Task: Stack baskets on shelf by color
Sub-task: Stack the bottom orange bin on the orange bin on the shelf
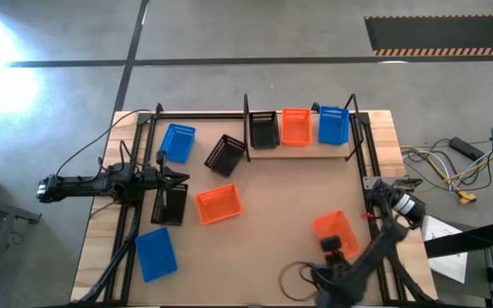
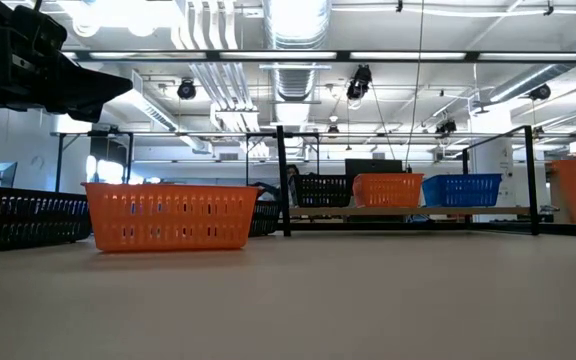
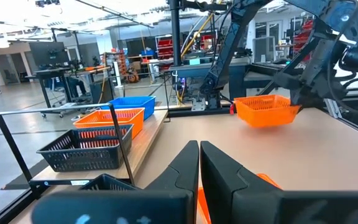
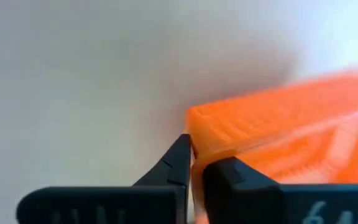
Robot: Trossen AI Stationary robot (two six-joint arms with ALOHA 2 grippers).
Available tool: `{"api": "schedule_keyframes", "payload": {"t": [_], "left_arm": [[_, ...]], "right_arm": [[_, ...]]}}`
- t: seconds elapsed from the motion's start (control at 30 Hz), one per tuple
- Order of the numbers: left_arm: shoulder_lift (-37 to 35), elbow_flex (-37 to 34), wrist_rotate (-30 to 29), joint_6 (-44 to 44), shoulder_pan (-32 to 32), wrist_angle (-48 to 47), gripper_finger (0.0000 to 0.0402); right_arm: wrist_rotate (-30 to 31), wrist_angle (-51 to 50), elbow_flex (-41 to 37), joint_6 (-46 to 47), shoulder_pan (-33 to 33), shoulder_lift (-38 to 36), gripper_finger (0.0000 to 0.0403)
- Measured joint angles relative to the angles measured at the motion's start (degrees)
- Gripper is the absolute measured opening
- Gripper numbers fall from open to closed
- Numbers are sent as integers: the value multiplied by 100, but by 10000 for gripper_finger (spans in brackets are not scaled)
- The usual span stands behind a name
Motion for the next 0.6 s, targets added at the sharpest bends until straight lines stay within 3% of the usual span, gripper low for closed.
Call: {"api": "schedule_keyframes", "payload": {"t": [0.3,0.6], "left_arm": [[-2,-1,-2,1,2,2,0],[-2,1,0,0,1,0,0]], "right_arm": [[1336,279,45,-1315,-1841,-454,9],[1939,286,75,-2670,-3253,-2053,8]]}}
